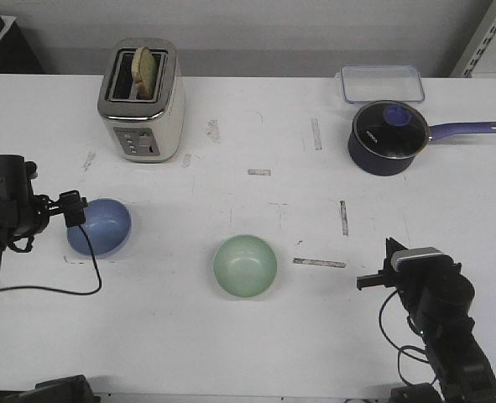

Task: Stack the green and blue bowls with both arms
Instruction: 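Reach the left gripper down and grasp the light blue bowl rim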

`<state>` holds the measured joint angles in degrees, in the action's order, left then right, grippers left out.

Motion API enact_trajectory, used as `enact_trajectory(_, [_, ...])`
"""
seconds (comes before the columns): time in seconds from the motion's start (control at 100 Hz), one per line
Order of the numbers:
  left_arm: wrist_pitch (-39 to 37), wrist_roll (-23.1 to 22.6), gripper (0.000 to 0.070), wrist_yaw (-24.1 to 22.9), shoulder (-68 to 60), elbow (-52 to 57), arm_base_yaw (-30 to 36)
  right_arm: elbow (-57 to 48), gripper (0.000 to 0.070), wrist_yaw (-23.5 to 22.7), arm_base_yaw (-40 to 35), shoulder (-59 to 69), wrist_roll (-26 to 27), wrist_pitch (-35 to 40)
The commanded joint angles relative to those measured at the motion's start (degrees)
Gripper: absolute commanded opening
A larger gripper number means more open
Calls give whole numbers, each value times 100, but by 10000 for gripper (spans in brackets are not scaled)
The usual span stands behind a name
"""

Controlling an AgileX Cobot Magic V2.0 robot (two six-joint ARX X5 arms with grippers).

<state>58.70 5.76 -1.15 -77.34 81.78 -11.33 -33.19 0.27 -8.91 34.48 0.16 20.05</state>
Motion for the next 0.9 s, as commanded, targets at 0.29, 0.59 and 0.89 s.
enact_trajectory(0.29, [125,122,512,4,-1526,72,-361,-55,1,17,-13,0,-42,-74])
enact_trajectory(0.59, [-44,120,511,7,-2393,72,-361,-55,1,20,-13,2,-44,-81])
enact_trajectory(0.89, [-111,144,10,7,-2426,74,-354,-55,1,17,-13,2,-44,-129])
